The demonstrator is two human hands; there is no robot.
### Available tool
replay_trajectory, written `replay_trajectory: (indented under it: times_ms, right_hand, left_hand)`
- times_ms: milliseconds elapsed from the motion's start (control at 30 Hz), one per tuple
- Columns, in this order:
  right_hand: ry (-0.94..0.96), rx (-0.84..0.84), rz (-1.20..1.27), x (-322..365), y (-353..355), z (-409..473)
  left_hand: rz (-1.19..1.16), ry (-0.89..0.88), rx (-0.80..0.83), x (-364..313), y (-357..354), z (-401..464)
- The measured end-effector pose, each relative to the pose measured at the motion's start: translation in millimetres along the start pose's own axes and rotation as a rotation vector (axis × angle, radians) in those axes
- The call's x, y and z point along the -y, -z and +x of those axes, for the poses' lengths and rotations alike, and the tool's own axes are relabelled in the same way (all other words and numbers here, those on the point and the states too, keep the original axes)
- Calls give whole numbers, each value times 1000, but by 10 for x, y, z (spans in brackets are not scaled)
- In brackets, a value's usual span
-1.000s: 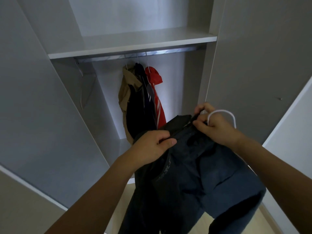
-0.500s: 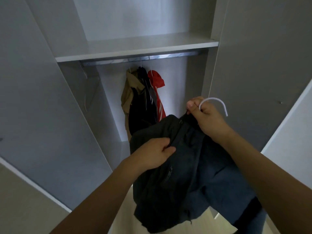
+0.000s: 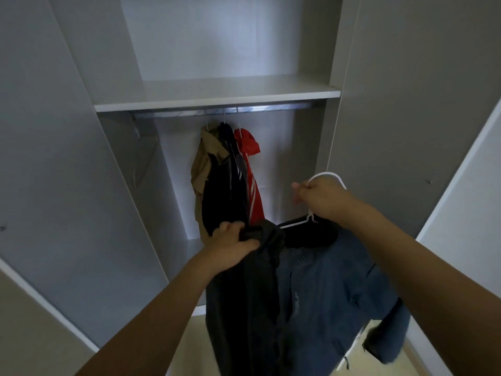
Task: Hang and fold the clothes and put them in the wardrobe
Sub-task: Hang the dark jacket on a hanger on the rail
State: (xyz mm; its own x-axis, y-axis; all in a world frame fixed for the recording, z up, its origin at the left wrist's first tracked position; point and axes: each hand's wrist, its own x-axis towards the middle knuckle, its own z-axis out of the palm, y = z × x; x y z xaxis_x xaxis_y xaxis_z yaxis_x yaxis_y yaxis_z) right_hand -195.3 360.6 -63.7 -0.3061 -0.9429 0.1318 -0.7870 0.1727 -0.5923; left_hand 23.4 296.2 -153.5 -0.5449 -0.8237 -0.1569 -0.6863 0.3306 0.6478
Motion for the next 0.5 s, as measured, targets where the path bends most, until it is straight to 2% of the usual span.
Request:
replay_trajectory:
  times_ms: [67, 133, 200, 300, 367, 433, 500]
  right_hand:
    - [-28, 2, 345, 19, -8, 10]
    - [-87, 8, 623, 2, -26, 13]
    - [-142, -49, 727, 3, -38, 26]
    - [-171, -180, 759, 93, 20, 104]
    - [-165, -163, 806, 199, 100, 165]
    - [-132, -84, 872, 308, 126, 195]
    - [-89, 0, 935, 416, 107, 203]
  left_hand:
    - [-112, -13, 80, 25, -93, 71]
    - [-144, -111, 20, 32, -172, 69]
    - [-158, -215, -76, 15, -243, 53]
    - [-188, -360, -285, -159, -247, -31]
    - [-138, -456, -338, -259, -201, -106]
    - [-36, -467, -241, -305, -62, -194]
    - [54, -331, -79, -258, 189, -303]
